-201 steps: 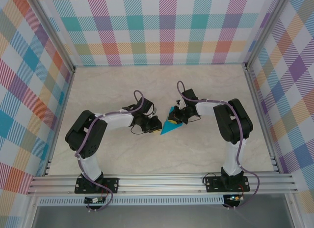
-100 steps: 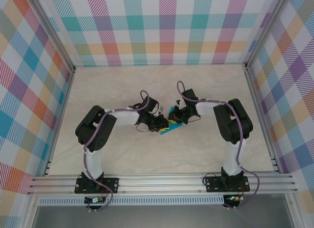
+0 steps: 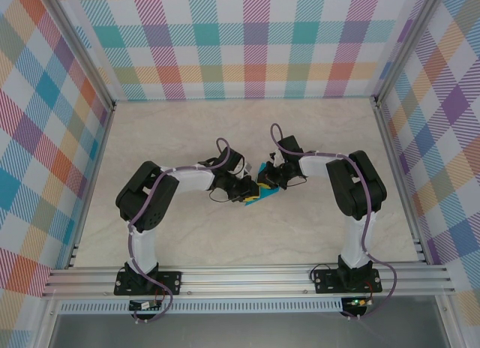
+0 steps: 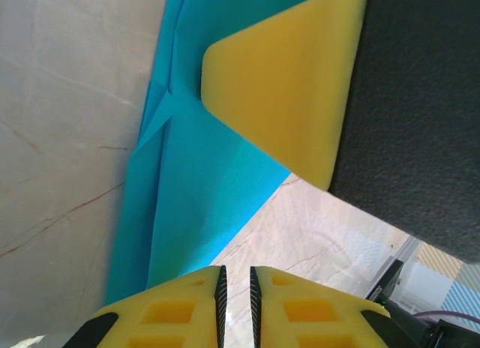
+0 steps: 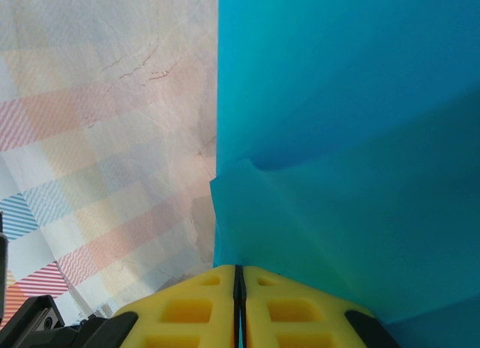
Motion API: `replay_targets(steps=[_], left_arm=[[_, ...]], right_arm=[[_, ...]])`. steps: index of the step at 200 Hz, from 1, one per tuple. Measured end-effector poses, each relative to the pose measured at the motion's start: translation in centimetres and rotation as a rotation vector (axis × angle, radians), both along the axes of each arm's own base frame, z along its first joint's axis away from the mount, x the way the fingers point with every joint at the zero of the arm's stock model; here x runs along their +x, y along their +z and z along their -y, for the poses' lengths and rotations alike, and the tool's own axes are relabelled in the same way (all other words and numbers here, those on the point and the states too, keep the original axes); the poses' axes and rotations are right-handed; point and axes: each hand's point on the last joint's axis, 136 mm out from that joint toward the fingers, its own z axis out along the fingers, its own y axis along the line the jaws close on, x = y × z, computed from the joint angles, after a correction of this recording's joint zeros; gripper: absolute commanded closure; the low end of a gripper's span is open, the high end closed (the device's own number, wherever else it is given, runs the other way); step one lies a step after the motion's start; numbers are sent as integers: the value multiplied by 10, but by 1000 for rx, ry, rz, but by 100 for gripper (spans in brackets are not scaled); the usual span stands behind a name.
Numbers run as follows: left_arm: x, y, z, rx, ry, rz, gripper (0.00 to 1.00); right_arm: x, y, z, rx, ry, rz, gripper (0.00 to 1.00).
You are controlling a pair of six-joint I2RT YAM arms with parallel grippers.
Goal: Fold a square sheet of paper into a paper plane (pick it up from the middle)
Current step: Fourth fold the wing at the center of the table.
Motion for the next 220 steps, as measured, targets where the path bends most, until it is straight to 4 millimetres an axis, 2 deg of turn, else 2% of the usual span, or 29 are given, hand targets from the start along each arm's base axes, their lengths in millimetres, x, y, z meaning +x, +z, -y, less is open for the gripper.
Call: replay_targets(steps=[48, 120, 220], left_arm=[[2, -13, -9, 75, 5, 12, 85], [1, -15, -12, 78, -5, 38, 86], [-10, -17, -30, 116, 14, 61, 88]], right_arm=[[0, 0, 0, 0, 0, 0, 89], [0, 0, 0, 0, 0, 0, 89], [0, 0, 0, 2, 1, -1, 88]])
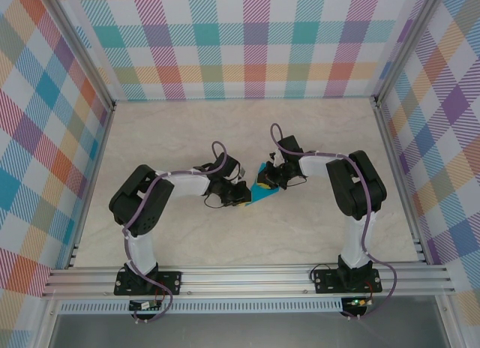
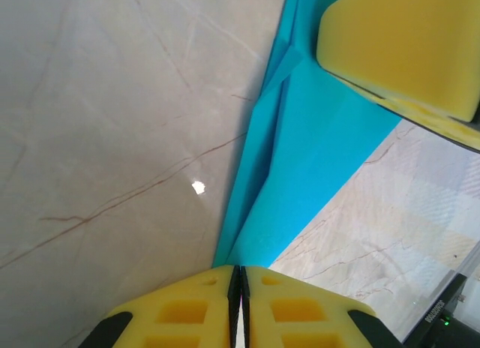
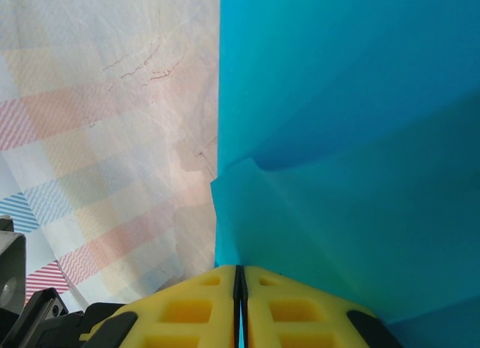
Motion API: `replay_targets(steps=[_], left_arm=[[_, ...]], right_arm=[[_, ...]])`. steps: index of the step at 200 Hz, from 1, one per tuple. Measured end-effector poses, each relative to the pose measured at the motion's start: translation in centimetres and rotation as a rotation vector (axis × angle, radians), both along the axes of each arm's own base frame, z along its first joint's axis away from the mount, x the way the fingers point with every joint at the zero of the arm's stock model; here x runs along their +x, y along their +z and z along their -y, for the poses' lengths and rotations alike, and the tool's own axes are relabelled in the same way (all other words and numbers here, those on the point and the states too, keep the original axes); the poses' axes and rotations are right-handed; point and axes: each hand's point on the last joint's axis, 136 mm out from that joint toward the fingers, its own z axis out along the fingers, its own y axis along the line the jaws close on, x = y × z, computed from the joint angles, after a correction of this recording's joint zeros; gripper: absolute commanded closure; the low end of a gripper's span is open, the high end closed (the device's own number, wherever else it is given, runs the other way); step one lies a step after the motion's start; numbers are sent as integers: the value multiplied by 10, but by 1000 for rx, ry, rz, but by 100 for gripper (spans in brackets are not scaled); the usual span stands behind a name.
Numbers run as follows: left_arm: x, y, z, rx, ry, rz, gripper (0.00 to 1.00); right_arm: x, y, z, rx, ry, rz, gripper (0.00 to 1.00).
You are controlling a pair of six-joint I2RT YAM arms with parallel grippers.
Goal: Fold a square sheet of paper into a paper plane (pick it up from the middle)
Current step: Fourth fold the wing at the center of the table.
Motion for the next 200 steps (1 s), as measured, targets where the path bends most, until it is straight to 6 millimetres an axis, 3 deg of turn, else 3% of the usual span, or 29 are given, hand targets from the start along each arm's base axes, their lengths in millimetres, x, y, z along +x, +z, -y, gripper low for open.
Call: replay_targets(steps=[63, 102, 157, 178, 200], left_arm=[[-8, 0, -17, 78, 8, -3, 88], [-16, 12, -27, 112, 17, -15, 87], [16, 49, 5, -31, 41, 65, 88], [27, 42, 16, -58, 57, 62, 89], [31, 22, 19, -48, 76, 30, 90]], right_arm=[[0, 0, 0, 0, 0, 0, 88], [0, 0, 0, 0, 0, 0, 88], [0, 0, 0, 2, -1, 0, 88], [0, 1, 0, 3, -3, -3, 87], [0, 1, -1, 5, -8, -7, 87]])
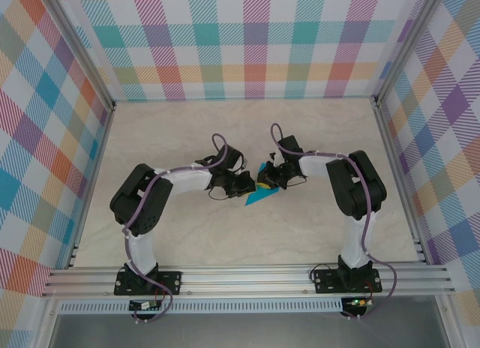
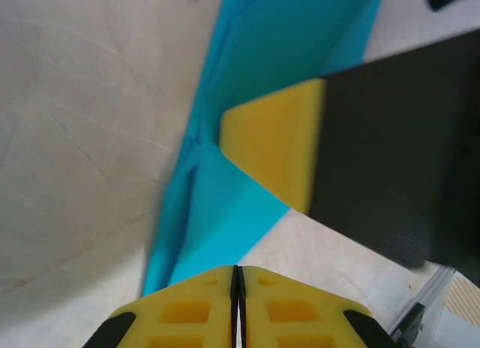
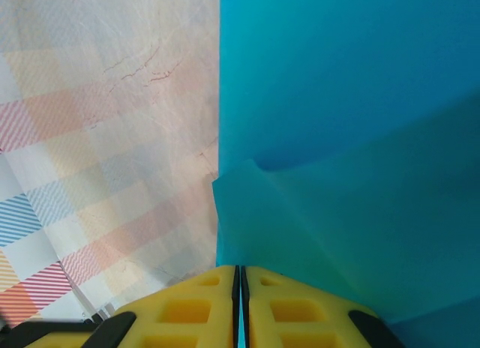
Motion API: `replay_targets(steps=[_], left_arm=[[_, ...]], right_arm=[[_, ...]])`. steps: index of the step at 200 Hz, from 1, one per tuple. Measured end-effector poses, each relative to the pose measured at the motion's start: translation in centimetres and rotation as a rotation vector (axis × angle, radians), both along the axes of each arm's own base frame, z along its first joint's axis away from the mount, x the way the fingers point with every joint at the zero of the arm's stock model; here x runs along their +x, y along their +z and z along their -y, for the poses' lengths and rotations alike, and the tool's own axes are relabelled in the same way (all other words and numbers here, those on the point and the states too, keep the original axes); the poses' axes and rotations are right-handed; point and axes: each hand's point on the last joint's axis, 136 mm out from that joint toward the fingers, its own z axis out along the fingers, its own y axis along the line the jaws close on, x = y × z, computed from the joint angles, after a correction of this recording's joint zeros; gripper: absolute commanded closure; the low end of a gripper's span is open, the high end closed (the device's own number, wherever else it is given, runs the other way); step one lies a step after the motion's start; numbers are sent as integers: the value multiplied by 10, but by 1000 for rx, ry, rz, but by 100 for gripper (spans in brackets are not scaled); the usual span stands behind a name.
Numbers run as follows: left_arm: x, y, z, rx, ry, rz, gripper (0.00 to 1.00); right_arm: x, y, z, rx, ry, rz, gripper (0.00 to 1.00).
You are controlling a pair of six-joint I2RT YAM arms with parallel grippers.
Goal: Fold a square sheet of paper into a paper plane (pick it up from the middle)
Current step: Fourth fold the wing at the center of the table.
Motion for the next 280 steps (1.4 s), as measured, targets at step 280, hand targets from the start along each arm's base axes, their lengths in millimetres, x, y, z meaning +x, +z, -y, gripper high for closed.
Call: replay_targets(steps=[280], left_arm=[[3, -21, -6, 52, 54, -9, 99]], right_arm=[[10, 3, 12, 33, -54, 20, 89]])
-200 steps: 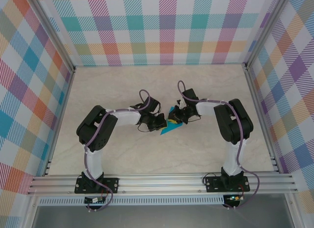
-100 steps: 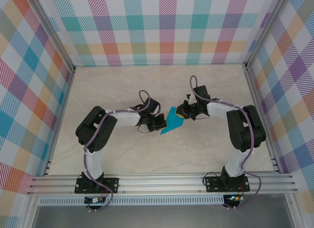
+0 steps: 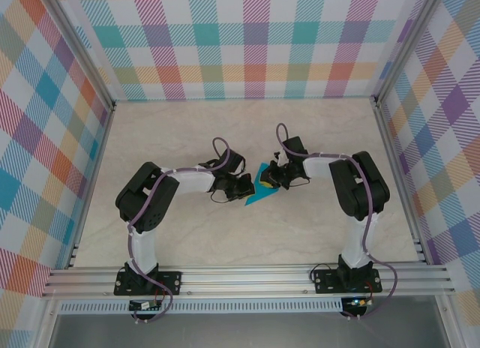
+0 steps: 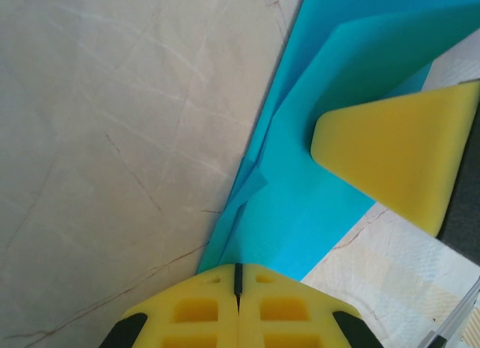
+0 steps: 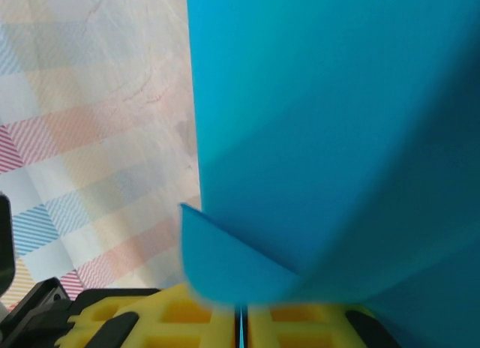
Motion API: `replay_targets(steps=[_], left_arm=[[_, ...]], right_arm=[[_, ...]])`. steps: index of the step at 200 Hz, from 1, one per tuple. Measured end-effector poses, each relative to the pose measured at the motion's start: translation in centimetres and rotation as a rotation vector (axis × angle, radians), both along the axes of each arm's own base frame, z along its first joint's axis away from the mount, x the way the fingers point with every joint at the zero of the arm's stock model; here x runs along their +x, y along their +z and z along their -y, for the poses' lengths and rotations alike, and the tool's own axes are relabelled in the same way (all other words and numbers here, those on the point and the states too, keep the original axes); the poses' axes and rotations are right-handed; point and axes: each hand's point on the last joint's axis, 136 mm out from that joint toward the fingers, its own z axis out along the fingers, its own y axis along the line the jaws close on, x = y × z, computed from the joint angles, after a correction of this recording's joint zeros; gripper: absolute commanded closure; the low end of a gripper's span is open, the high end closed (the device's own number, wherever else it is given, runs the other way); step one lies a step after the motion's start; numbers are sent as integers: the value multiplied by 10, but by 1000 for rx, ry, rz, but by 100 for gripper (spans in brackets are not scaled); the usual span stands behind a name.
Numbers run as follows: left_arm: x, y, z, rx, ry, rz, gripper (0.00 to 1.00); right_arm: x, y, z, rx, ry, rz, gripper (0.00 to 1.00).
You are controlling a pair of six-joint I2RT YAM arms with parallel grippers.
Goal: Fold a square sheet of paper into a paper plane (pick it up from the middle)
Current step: Fourth fold the wing at the center of the table.
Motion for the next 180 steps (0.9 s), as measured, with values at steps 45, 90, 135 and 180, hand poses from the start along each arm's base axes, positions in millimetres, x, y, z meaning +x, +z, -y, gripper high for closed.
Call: replay_targets(steps=[45, 90, 135, 180], left_arm=[[0, 0, 0, 3, -3, 1, 99], [0, -1, -1, 7, -3, 6, 99], [2, -1, -2, 14, -1, 18, 100], [2, -1, -2, 16, -2, 18, 100]], right_arm=[[9, -2, 10, -23, -16, 5, 89], [19, -1, 18, -7, -22, -11, 88], [32, 0, 28, -20, -34, 1, 87], [60, 0, 53, -56, -93, 42, 87]])
